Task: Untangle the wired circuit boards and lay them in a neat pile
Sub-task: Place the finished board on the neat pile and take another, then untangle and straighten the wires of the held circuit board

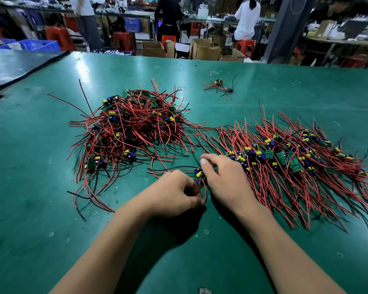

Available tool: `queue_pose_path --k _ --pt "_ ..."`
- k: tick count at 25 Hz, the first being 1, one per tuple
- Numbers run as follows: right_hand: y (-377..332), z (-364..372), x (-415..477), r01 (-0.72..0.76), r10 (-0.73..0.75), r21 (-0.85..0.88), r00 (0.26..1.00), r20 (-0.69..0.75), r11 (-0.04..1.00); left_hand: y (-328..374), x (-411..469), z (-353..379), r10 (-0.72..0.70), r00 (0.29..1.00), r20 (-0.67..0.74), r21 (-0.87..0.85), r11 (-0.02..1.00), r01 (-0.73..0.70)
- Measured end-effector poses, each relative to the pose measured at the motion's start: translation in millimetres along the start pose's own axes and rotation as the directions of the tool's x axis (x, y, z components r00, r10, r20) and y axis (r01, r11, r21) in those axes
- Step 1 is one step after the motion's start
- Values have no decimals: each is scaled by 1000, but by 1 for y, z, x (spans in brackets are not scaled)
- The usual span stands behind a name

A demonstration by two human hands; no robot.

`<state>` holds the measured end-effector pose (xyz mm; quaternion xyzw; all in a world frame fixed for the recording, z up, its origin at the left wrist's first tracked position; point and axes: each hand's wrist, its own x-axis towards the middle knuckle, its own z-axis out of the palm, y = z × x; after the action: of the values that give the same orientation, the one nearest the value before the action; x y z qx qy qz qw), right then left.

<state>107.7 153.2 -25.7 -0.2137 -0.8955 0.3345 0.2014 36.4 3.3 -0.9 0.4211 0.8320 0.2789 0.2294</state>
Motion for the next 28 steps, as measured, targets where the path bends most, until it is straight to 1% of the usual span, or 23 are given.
queue_pose_path --k 2,4,5,8,10,12,13,14,15,16,17,18,20,22,23,24,26,28 --pt "-2 0 -1 -8 13 -73 997 75 997 0 -2 -2 -41 999 13 -119 992 42" --pt "-4 0 -2 7 13 -146 991 133 989 -2 -2 -3 -74 997 -26 -217 974 66" --pt "-4 0 -2 0 19 -139 991 135 990 -3 -1 -4 -84 993 -82 -217 974 65" --pt "-4 -2 -1 -46 49 -30 995 88 998 -8 2 -5 -96 955 -281 -141 988 58" --pt "-5 -2 -2 -51 48 74 998 39 996 -9 3 -4 -98 921 -376 -122 991 55" --pt "-8 -2 -2 -41 54 245 997 -46 969 -10 3 -1 -112 885 -451 -143 988 52" --pt "-10 -3 -2 -43 75 341 994 -82 939 -9 4 0 -116 859 -498 -162 986 40" --pt "-12 -5 0 -50 105 444 990 -99 895 -8 4 0 -117 830 -545 -180 983 21" --pt "-14 -7 2 -66 139 554 986 -92 830 -7 4 -1 -121 807 -578 -202 979 2" --pt "-15 -10 4 -89 175 660 982 -65 746 -7 4 -2 -136 798 -587 -237 972 -9" --pt "-17 -13 6 -121 212 750 977 -26 651 -6 4 -3 -164 810 -563 -288 958 -7" --pt "-17 -15 7 -151 239 818 971 17 555 -6 4 -5 -202 842 -501 -362 932 9" --pt "-17 -19 8 -194 267 901 959 91 389 -4 2 -8 -252 926 -281 -559 828 56" --pt "-18 -22 9 -239 273 930 948 162 278 -3 -1 -10 -193 981 -36 -695 710 114" --pt "-18 -22 9 -269 275 931 941 199 245 -2 -2 -10 -141 989 41 -722 680 127" --pt "-18 -23 9 -302 274 926 932 237 225 -2 -3 -10 -100 992 75 -741 661 122" --pt "-17 -25 8 -365 247 904 918 310 223 -2 -2 -9 -85 995 58 -789 607 98" --pt "-18 -25 6 -399 188 883 914 361 248 -1 2 -6 -136 990 22 -864 496 87"
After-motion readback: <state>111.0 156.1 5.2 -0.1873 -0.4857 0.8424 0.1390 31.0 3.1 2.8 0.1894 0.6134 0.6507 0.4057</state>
